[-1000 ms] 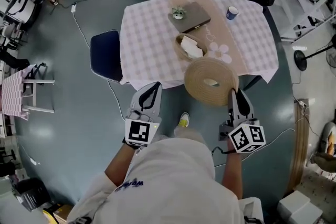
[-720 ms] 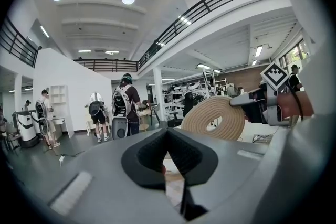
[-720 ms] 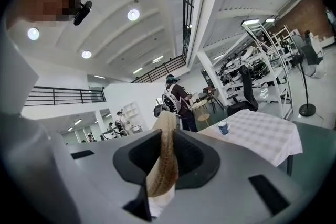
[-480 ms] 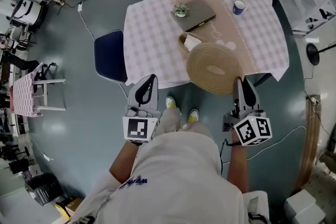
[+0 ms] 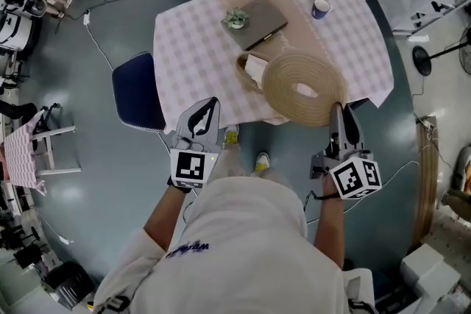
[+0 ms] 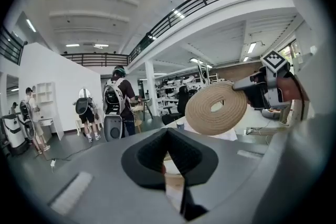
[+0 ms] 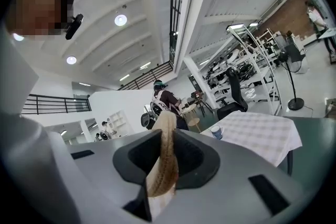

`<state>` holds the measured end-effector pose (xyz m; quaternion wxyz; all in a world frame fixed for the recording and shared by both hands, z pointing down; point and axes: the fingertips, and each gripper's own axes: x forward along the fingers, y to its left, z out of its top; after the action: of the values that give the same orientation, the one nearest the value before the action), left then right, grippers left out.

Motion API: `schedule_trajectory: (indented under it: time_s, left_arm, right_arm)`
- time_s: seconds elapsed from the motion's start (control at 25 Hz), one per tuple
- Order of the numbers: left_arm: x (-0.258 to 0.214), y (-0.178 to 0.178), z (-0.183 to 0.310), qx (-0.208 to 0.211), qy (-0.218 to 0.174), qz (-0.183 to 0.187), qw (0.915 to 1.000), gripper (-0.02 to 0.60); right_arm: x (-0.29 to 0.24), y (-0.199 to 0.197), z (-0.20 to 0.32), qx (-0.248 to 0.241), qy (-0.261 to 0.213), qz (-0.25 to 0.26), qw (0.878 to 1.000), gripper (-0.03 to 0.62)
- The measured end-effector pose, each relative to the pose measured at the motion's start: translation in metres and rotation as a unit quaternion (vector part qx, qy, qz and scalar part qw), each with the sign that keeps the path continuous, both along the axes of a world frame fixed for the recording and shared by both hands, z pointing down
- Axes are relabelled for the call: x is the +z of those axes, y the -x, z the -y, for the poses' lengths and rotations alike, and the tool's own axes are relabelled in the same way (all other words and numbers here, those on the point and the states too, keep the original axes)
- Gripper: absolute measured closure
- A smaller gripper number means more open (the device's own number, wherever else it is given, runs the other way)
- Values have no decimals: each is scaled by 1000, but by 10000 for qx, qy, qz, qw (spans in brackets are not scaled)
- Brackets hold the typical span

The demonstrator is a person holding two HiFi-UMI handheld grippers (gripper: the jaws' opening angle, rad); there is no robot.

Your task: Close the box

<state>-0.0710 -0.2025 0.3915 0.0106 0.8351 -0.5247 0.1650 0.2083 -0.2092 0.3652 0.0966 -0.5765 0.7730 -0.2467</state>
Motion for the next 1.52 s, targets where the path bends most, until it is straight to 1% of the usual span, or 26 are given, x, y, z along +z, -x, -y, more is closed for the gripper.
schedule_trajectory:
  time_s: [0.08,0.2,0.28,0.4,0.52,0.64,0.8,0.88,1.04,1.28,1.52]
  left_arm:
    - [8,7,16,16,99,-121,9999,580]
    - [16,17,45,131,176,-180,9996,580]
    - [25,20,61,223,268,-254,9991,580]
    - [45,25,83,342,491,-362,9976,580]
    - [65,26,105,548,664,-286,9959,580]
    - [83,32,113,688,866,-141,9938,580]
    - [89,18,128,941,818,-184,9920,580]
    - [93,16,139,1050,813,-217,9909,580]
    - [115,21,161,1175,938,-230,9884,580]
    - [150,28,184,1216,1204,-206,9850,580]
    - [171,33,196,1211,1359,-215,9831,580]
  right_arm:
    - [6,6,11,20,125,105,9999,520]
    - [20,25,27,68,352,432,9984,520]
    - [28,33,36,204,436,640,9968,520]
    - [37,48,51,444,483,791,9947,520]
    - [53,60,64,624,579,935,9920,520]
    - [74,74,63,693,724,1132,9885,520]
    - [84,68,68,855,593,1284,9862,520]
    - [88,70,78,927,579,1281,9857,520]
    - [115,74,88,1216,820,1367,9797,520]
    - [146,81,100,1353,1031,1410,9753,520]
    - [169,90,105,1453,1190,1426,9718,520]
